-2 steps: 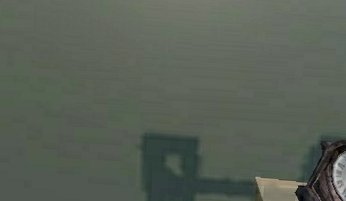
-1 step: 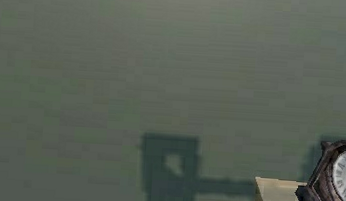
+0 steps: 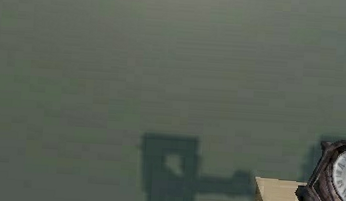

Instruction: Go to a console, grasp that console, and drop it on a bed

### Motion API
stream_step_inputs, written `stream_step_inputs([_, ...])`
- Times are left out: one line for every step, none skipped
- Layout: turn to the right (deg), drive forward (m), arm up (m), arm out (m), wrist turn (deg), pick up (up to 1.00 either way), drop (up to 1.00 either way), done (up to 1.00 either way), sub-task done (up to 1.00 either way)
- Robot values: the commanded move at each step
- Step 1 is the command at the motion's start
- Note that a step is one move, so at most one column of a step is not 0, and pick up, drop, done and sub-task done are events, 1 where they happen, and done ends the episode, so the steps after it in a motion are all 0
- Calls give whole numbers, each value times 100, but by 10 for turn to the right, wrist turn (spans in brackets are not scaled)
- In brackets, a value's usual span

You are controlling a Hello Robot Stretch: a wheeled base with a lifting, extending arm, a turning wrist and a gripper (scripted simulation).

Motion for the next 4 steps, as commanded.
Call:
stream_step_inputs([-450,0,0,0,0,0,0,0,0])
stream_step_inputs([-450,0,0,0,0,0,0,0,0])
stream_step_inputs([-450,0,0,0,0,0,0,0,0])
stream_step_inputs([-30,0,0,0,0,0,0,0,0])
